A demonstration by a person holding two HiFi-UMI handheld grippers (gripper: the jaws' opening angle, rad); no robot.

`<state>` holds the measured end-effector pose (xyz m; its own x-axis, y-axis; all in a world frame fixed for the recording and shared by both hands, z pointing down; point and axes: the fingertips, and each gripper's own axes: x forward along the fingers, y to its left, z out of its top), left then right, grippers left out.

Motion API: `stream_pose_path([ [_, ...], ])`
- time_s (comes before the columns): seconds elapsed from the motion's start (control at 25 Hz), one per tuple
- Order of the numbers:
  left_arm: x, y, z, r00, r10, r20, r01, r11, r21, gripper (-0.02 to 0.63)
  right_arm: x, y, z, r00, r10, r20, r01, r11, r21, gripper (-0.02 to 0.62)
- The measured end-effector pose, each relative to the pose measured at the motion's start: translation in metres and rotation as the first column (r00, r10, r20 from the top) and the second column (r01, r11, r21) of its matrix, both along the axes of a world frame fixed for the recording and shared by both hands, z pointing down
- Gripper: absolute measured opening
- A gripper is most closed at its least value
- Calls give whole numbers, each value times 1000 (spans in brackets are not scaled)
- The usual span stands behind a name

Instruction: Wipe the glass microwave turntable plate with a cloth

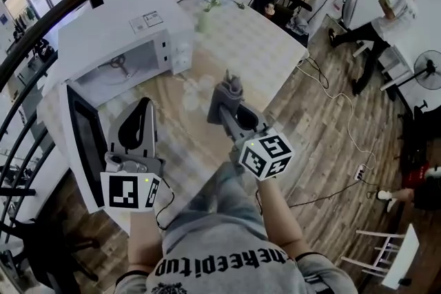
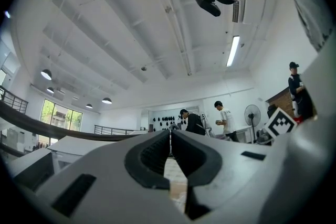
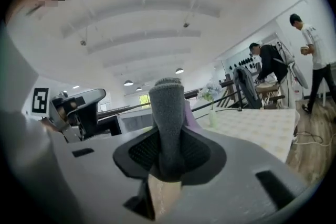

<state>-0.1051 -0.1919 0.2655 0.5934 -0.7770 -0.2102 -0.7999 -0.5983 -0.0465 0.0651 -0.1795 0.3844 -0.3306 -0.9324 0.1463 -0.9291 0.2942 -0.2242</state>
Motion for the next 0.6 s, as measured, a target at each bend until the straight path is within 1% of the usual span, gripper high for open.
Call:
stream_pose_path([
  [0.08, -4, -6, 4, 1000, -16, 2, 16, 1000, -8, 11, -4, -10, 14, 1000, -18, 18, 19, 999, -40, 98],
  [0.12, -6, -8, 6, 1000, -24, 2, 24, 1000, -14, 11, -7, -14, 22, 999, -34, 12, 35, 998, -61, 97],
  [0.24, -10, -17, 13, 999, -46, 7, 46, 998, -30, 11, -16, -26, 46, 994, -95, -49, 87, 987, -137, 95],
  [0.36, -14, -27, 20, 997, -71, 15, 71, 996, -48, 11, -21, -41, 71, 985, -128, -115, 102, 972, -213, 94],
  [0.48, -15, -35, 28, 996, -92, 22, 93, 994, -63, 11, -27, -56, 101, 971, -162, -173, 105, 948, -302, 94],
  [0.6, -14, -42, 36, 993, -110, 32, 112, 991, -75, 11, -35, -69, 132, 954, -222, -202, 126, 908, -401, 95],
])
